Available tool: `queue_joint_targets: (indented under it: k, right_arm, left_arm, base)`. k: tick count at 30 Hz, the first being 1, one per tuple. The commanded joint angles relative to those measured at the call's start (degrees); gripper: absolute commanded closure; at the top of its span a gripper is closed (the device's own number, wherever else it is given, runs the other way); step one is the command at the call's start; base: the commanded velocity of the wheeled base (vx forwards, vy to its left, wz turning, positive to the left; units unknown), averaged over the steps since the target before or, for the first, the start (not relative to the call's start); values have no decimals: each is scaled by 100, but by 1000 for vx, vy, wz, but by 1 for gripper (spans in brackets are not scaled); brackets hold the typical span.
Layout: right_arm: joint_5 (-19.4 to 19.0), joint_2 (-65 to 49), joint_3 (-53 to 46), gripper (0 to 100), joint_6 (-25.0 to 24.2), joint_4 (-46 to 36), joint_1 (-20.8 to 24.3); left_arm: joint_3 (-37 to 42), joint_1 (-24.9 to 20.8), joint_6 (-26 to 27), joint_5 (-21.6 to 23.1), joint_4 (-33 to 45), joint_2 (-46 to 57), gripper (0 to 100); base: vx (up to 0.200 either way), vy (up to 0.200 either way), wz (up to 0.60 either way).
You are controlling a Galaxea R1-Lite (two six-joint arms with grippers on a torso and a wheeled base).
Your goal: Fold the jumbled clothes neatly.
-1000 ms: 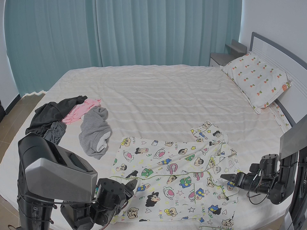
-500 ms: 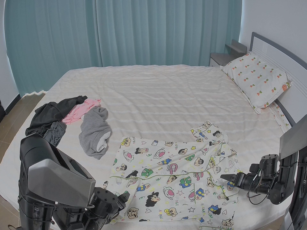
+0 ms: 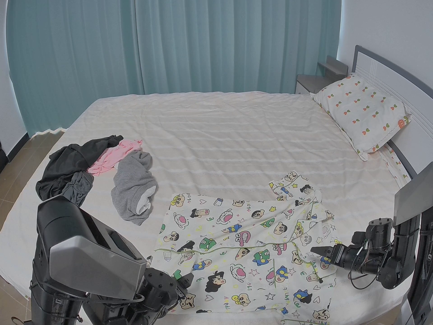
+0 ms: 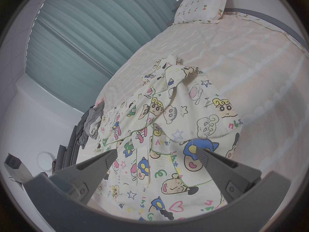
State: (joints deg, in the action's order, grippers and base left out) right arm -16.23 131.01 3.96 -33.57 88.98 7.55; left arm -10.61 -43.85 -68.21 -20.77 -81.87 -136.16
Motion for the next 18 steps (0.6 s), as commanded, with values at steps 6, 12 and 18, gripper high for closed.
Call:
queue_joint_targets:
  k: [6,12,18]
  right_arm:
    - [-3,3,-1,0,0,67,1]
    - [-3,3,-1,0,0,76,-8]
    - [-3,3,-1,0,0,67,-8]
  left_arm:
    - [-425,324,-35,-190,-13,-139,0]
    - [-478,588,-132,-190,-356,-51,0]
    - [-451,1063,-211,117,-804,116,0]
  base:
    - [0,0,0]
    - [0,0,0]
    - [0,0,0]
